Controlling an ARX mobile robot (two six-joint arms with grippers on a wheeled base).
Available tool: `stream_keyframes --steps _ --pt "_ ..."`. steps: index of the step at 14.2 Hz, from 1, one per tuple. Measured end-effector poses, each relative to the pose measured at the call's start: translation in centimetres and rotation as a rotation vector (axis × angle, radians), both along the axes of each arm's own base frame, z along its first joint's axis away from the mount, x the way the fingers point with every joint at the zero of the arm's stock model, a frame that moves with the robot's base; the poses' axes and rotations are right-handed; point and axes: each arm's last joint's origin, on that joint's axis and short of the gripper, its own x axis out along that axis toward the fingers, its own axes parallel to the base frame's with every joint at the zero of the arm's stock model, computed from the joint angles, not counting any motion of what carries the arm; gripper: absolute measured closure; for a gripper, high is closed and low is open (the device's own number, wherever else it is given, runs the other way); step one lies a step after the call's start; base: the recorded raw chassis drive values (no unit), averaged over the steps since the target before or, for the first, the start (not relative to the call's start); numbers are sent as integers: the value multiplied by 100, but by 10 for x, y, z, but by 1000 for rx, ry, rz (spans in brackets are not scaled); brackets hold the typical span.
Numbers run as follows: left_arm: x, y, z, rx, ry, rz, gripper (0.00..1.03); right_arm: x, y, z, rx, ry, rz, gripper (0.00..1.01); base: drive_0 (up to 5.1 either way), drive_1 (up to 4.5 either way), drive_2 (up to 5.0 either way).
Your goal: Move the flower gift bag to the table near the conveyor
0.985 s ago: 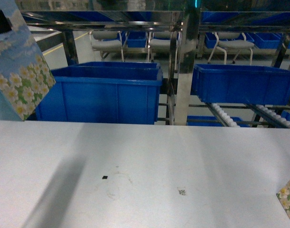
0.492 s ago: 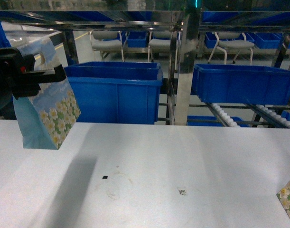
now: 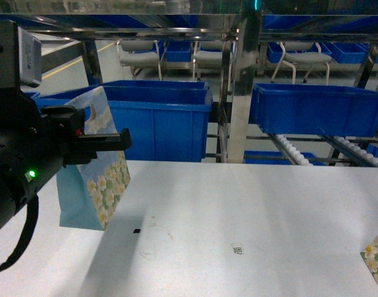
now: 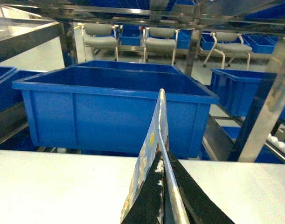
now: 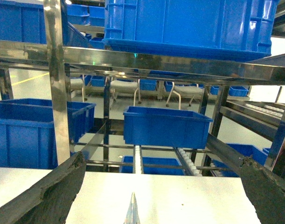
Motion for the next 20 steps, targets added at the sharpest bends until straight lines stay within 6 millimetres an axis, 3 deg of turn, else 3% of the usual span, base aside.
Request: stream_keyframes --steps 5,10,18,19,20 --pt "-9 -27 -25 38 79 -39 101 0 0 0 0 0 0 3 0 0 0" --pt "-4 -28 -43 50 131 -26 101 0 0 0 0 0 0 3 0 0 0" --pt "-7 -28 -54 45 160 -18 101 0 0 0 0 0 0 3 0 0 0" --pt "-8 -27 -55 46 166 -19 96 0 0 0 0 0 0 3 0 0 0" --pt "-12 -25 -58 57 189 -19 81 0 0 0 0 0 0 3 0 0 0"
